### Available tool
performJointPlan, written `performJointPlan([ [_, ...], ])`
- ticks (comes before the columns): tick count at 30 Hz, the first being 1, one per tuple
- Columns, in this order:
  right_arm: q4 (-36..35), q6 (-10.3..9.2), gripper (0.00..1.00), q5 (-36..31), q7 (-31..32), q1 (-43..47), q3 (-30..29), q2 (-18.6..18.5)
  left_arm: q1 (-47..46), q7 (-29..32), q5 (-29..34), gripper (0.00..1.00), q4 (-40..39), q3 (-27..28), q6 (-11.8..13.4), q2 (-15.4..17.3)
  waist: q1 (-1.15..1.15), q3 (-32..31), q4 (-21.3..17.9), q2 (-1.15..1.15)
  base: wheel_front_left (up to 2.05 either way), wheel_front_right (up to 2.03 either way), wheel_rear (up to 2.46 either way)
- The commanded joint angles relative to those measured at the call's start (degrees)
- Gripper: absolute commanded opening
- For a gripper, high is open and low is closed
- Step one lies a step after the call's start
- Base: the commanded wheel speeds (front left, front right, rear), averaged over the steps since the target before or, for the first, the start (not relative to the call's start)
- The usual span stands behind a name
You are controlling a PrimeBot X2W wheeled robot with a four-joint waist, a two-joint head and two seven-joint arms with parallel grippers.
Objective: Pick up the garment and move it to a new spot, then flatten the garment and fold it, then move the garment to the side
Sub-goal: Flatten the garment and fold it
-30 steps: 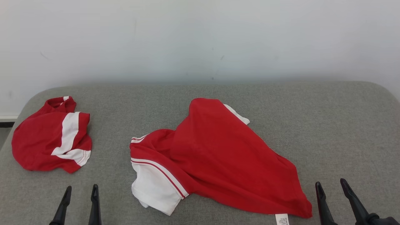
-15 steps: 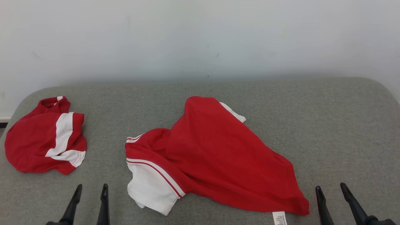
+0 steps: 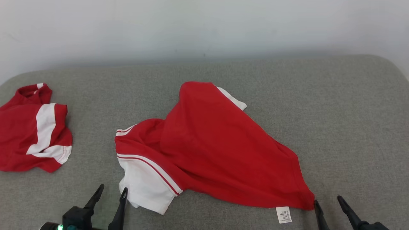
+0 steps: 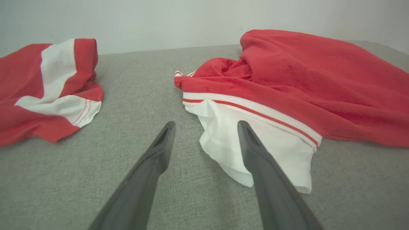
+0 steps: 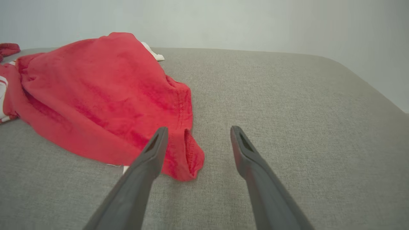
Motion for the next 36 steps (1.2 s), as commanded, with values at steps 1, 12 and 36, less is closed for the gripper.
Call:
performJointPlan([
  [1,1.1,-0.13,1.00,-0.1,0.0,-1.1,0.7,-0.2,-1.4,-0.2,-1.1,1.00,0.9,-0.8,0.1,0.6,0.00,1.6,-0.5,0.00,0.00,0.00,0.00],
  [12,9.7,-0.14,1.00,-1.3,0.0,-6.9,5.6,-1.1,-7.2,-0.2,-4.8,1.00,8.0,-10.3,0.1,3.7,0.00,3.3,-0.3,0.00,0.00,0.00,0.00],
  [36,5.2,-0.13,0.00,6.2,0.0,-8.6,12.7,-3.5,-7.8,-0.2,-11.3,0.00,4.7,-10.1,0.1,3.1,0.00,0.8,0.8,0.00,0.00,0.00,0.00],
])
